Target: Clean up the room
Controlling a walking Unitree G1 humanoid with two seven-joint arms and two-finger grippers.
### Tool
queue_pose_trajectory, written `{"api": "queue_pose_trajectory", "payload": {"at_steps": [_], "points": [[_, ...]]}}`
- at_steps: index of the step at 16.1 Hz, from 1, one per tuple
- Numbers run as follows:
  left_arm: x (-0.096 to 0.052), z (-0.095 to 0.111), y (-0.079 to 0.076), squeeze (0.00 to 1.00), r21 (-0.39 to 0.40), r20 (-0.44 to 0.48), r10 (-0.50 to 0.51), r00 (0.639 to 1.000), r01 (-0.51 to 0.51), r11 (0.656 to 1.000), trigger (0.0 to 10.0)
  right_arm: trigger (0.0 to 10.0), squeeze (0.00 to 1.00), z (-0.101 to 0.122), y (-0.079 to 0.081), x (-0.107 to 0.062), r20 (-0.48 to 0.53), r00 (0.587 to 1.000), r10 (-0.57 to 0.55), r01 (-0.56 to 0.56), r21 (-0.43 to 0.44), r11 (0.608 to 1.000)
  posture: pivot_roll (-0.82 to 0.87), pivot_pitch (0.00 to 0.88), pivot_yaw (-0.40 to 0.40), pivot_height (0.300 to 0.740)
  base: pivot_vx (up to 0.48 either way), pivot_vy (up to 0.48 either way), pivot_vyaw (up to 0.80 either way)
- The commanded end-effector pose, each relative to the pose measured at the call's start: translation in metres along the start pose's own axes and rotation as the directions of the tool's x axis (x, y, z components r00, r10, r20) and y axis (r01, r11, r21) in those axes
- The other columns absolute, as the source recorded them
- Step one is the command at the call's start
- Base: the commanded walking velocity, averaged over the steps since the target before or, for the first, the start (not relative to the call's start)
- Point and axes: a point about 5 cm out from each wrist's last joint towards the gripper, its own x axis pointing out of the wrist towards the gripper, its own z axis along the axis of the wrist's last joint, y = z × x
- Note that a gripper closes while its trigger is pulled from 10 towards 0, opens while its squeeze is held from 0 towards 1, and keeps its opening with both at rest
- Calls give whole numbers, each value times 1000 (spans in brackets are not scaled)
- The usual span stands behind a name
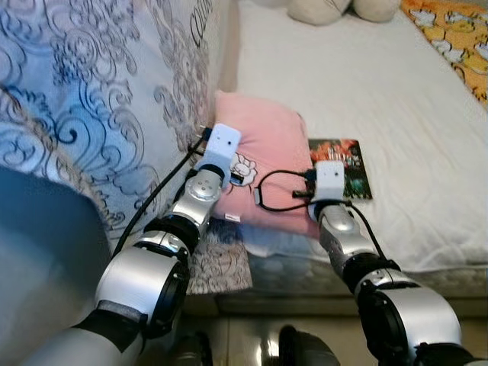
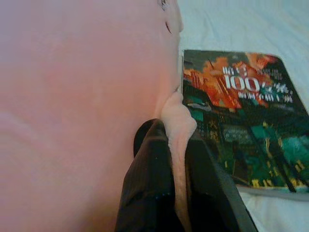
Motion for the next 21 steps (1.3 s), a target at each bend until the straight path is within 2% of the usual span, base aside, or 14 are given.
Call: {"api": "queue_pose_trajectory", "payload": {"at_steps": [1,2,3,4,5,7,8,9,11,12,14,15,18,21], "points": [[1,0,29,0,-52,-6,136,991,-136,989,10000,10000,0,-4,-22,-1,-19,995,-96,96,-17,995,-50,223,18,740,0,0,0],[2,5,27,0,-57,14,131,991,-130,990,10000,10000,0,6,-25,2,20,993,-118,118,-4,993,-50,223,18,740,0,0,0],[2,11,23,0,-25,54,114,992,-113,993,10000,10000,0,15,-25,3,67,990,-122,122,10,993,-47,212,11,740,0,0,0],[2,17,20,0,-30,101,100,990,-97,995,10000,10000,0,28,-25,4,160,981,-114,120,-34,992,-43,206,11,740,0,0,0],[2,18,20,0,-80,119,106,987,-97,992,10000,10000,0,38,-28,1,252,959,-131,144,-36,989,-38,182,12,740,0,0,0],[-12,10,9,0,-110,230,47,972,-22,994,10000,10000,0,35,-35,-19,378,906,-188,197,14,980,-19,120,9,740,0,0,0],[-17,8,8,0,-113,257,36,966,-7,994,10000,10000,0,34,-36,-26,405,893,-194,203,20,979,-19,120,9,740,0,0,0],[-35,-3,10,0,-144,284,29,958,13,990,10000,10000,0,23,-38,-51,422,879,-220,226,36,973,-7,55,14,740,0,0,0],[-52,-6,9,0,-163,319,19,947,35,986,10000,10000,0,13,-39,-75,439,872,-218,227,33,973,-4,0,20,740,0,-231,0],[-55,-6,2,0,-175,326,13,945,47,983,10000,10000,0,6,-42,-77,430,874,-225,240,21,971,-10,0,24,740,0,-450,0],[-48,2,-7,0,-169,345,7,939,55,984,10000,10000,0,1,-47,-70,398,876,-273,274,58,960,-29,0,30,740,0,-450,0],[-45,7,-7,0,-163,358,5,934,57,985,10000,10000,0,5,-46,-72,410,871,-271,269,64,961,-42,0,34,740,0,-450,0],[-54,8,-4,0,-176,342,-8,940,73,982,10000,10000,0,6,-37,-90,395,895,-209,215,30,976,-63,0,43,740,0,-449,0],[-54,7,-5,0,-170,308,-2,951,58,984,10000,10000,0,9,-34,-89,394,902,-174,184,12,983,-65,0,48,740,86,-134,0]]}}
